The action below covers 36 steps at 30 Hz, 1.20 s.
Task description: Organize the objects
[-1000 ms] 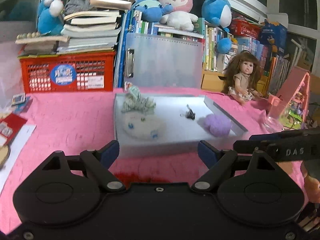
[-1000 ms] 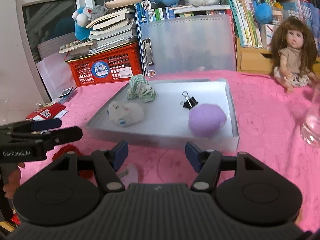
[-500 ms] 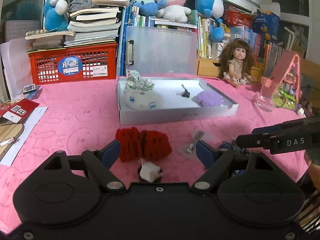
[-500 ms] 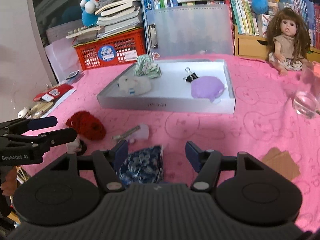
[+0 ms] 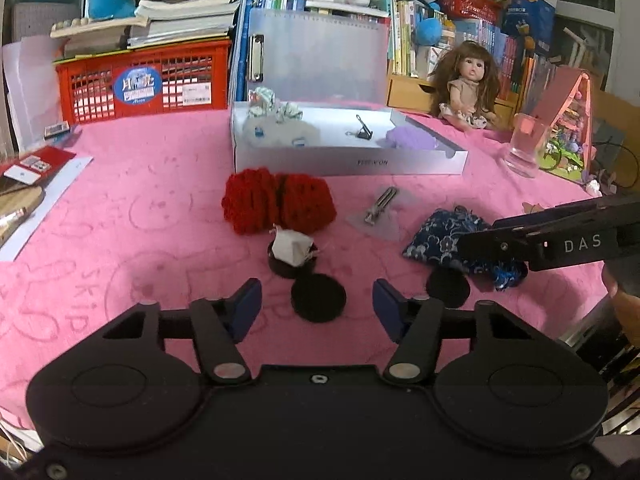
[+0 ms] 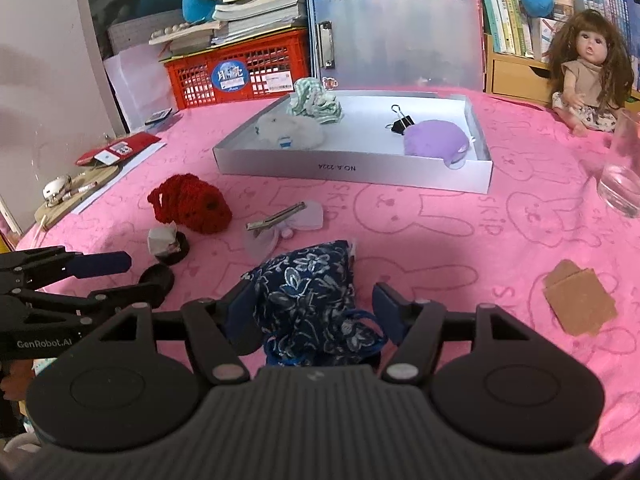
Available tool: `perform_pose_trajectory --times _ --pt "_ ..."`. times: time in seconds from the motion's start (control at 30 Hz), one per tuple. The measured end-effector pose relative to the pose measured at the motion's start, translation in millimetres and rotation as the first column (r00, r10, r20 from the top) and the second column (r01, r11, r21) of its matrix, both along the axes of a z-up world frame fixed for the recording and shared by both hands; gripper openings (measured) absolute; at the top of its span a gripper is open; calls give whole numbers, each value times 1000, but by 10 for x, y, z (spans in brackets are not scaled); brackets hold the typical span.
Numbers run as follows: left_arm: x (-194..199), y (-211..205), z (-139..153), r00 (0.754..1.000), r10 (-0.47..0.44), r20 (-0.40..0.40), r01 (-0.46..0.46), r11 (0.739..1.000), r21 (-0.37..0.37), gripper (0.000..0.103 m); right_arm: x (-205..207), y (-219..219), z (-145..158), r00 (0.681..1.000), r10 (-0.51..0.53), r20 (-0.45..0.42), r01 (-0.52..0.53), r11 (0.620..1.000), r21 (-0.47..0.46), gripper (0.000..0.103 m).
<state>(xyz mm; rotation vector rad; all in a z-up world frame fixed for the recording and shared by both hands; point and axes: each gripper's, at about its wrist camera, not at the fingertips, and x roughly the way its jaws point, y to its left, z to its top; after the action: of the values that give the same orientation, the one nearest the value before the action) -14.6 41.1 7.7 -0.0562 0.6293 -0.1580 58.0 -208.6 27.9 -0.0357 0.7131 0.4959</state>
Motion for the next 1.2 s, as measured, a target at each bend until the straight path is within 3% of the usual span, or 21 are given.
perform_pose_trajectory --times 0.07,0.6,0.8,1.1,1.2 --pt "1 -7 -13 1000 -1 -4 1 1000 2 51 3 9 -13 1000 1 -3 -1 1000 -3 77" --pt "20 -129 -58 1000 -3 18 2 1000 31 40 41 51 -89 1000 18 -14 -19 1000 -15 78" --pt "19 -166 -66 1000 -1 27 0 999 45 30 49 58 -97 1000 24 -13 -24 1000 -17 78" --pt "5 -211 -56 999 -21 27 20 1000 24 30 43 77 -115 999 35 -5 -35 999 -23 78" --pt "6 -229 -42 999 -28 31 28 999 20 30 41 83 -108 999 35 -4 -35 999 -20 69"
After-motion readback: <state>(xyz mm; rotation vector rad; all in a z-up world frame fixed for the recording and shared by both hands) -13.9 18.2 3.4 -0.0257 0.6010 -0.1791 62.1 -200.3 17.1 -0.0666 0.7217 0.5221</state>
